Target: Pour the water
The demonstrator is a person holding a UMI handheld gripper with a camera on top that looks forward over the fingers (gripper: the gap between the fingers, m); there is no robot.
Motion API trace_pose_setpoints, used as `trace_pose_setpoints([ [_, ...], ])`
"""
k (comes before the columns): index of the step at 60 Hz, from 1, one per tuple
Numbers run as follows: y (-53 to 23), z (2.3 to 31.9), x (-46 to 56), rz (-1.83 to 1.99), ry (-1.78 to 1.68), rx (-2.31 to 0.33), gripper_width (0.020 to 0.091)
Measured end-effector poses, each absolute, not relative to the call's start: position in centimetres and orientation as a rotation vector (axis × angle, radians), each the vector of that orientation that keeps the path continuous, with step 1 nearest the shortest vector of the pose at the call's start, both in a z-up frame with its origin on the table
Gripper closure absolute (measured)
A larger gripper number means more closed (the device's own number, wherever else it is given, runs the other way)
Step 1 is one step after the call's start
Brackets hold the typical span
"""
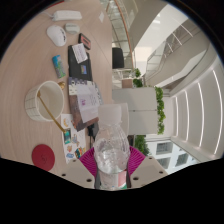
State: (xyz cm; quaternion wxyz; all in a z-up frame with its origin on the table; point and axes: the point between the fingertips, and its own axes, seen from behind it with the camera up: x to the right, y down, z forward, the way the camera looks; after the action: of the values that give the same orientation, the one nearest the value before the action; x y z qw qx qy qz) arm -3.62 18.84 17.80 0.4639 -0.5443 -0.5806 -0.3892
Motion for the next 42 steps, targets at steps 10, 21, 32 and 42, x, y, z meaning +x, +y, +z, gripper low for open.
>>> trace_pose_setpoints([
  [10,18.5,15.5,-7.3,-1.36,-1.833,-0.875,0.0754],
  [21,18.4,15.7,-9.0,-1.467,-1.982,-0.704,0.0754],
  [32,19.3,16.1,-9.4,-1.454,-1.95,-0.727,0.0753],
  [42,20.7,24.2,-10.7,-0.978,-1.408,-1.167,0.0754],
])
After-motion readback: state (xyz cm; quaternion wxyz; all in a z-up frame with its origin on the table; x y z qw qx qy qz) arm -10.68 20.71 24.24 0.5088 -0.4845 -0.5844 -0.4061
